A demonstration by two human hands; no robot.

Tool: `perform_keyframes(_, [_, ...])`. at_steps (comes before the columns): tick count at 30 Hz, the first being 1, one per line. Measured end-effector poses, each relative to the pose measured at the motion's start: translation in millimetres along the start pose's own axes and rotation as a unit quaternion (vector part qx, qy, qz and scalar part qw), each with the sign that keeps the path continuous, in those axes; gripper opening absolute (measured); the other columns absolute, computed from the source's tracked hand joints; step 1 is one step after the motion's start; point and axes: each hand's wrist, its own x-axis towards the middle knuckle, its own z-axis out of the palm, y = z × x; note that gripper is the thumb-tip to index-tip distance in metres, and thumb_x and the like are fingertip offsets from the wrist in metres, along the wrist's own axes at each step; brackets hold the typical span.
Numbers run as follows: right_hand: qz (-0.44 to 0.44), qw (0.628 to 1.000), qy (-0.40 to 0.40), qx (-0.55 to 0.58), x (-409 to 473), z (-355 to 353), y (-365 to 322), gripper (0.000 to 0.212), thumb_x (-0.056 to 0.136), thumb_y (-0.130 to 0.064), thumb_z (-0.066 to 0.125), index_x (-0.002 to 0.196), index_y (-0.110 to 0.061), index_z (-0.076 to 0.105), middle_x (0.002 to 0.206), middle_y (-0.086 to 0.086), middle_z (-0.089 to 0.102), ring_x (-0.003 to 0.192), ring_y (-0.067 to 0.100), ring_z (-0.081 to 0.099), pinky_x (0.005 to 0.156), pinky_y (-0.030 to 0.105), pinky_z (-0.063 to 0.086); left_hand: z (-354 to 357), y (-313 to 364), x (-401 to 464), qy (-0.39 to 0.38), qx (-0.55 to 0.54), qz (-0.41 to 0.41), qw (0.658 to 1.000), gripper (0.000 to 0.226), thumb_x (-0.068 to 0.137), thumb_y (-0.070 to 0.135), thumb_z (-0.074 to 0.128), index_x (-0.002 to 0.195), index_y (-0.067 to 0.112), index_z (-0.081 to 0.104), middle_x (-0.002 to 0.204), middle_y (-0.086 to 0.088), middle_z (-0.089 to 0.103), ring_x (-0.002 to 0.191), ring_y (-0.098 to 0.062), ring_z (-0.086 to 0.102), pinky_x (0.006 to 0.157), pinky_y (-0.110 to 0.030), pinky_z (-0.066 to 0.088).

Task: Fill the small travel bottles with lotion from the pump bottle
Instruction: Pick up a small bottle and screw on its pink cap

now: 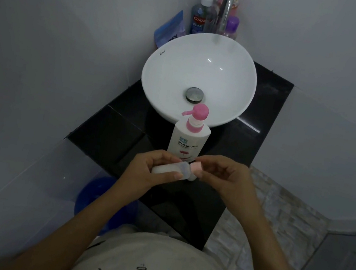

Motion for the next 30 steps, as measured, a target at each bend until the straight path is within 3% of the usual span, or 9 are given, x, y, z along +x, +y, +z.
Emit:
perform_keyframes(3, [0.035,0.999,0.016,-0.01,1,5,1,0.009,0.082,-0.022,0.068,0.086,-0.016,0.071,0.063,-0.006,0.067,0.049,0.002,0.057,0.05,0.008,0.043,0,-1,-1,0.005,0.006,0.005,1.0,0.028,0.075,0.013,0.073,0.102,0.011,0.069,0.103,-0.001,0.071,0.099,-0.013,0.066,0.077,-0.023,0.056])
perform_keyframes(5, [0.058,0.997,0.028,-0.034,2,8,4,0.018,0.083,-0.031,0.064,0.081,-0.014,0.069,0.059,-0.002,0.065,0.044,0.002,0.053,0.048,0.009,0.043,0,-2,-1,0.007,0.006,0.006,1.0,0.027,0.075,0.013,0.074,0.101,0.011,0.069,0.102,-0.002,0.071,0.099,-0.014,0.066,0.077,-0.024,0.056])
perform_keyframes(11, [0.028,0.999,-0.02,0.006,-4,0,4,0.02,0.085,-0.021,0.063,0.105,-0.018,0.061,0.085,0.004,0.068,0.066,0.013,0.065,0.064,0.019,0.054,1,1,-2,0.009,0.003,0.014,1.0,0.025,0.075,0.012,0.073,0.1,0.014,0.07,0.1,0.0,0.071,0.097,-0.012,0.067,0.076,-0.021,0.055])
perform_keyframes(14, [0.04,0.999,-0.014,-0.004,-3,2,4,0.009,0.086,-0.018,0.063,0.094,-0.015,0.065,0.073,0.001,0.067,0.054,0.006,0.06,0.052,0.011,0.046,1,1,-2,0.01,0.003,0.014,1.0,0.024,0.075,0.012,0.074,0.098,0.016,0.07,0.097,0.003,0.071,0.096,-0.009,0.066,0.075,-0.02,0.054])
perform_keyframes(17, [0.055,0.998,0.025,-0.031,-3,9,5,0.022,0.088,-0.032,0.058,0.081,-0.012,0.065,0.064,0.003,0.065,0.045,0.005,0.054,0.048,0.011,0.044,3,3,-3,0.01,0.0,0.015,1.0,0.025,0.073,0.016,0.074,0.098,0.017,0.071,0.098,0.003,0.071,0.097,-0.01,0.066,0.076,-0.021,0.055])
perform_keyframes(22, [0.014,1.0,-0.021,0.012,-6,1,5,0.016,0.087,-0.022,0.061,0.102,-0.017,0.06,0.088,0.002,0.067,0.066,0.012,0.064,0.061,0.017,0.051,3,7,-3,0.006,-0.007,0.015,1.0,0.025,0.071,0.02,0.073,0.096,0.02,0.07,0.094,0.013,0.072,0.096,-0.005,0.066,0.075,-0.018,0.054])
perform_keyframes(24, [0.012,1.0,-0.025,0.005,-6,1,5,0.011,0.087,-0.019,0.062,0.098,-0.017,0.063,0.084,0.001,0.067,0.065,0.011,0.064,0.058,0.015,0.049,3,7,-4,0.008,-0.001,0.019,1.0,0.025,0.071,0.02,0.073,0.096,0.02,0.07,0.095,0.009,0.072,0.096,-0.006,0.066,0.075,-0.018,0.054])
perform_keyframes(28, [0.053,0.997,0.023,-0.043,-5,9,4,0.033,0.085,-0.045,0.05,0.074,-0.017,0.063,0.059,-0.003,0.061,0.045,0.003,0.054,0.049,0.01,0.043,5,6,-4,0.005,0.012,0.022,1.0,0.029,0.069,0.023,0.074,0.097,0.017,0.071,0.099,0.0,0.072,0.097,-0.012,0.066,0.077,-0.022,0.055])
perform_keyframes(30, [0.048,0.999,0.014,-0.009,-5,7,2,0.032,0.085,-0.045,0.049,0.083,-0.017,0.063,0.066,-0.002,0.064,0.05,0.003,0.055,0.05,0.011,0.044,5,7,-5,0.006,0.01,0.023,1.0,0.03,0.069,0.025,0.074,0.097,0.017,0.071,0.099,0.0,0.072,0.097,-0.012,0.066,0.078,-0.023,0.055])
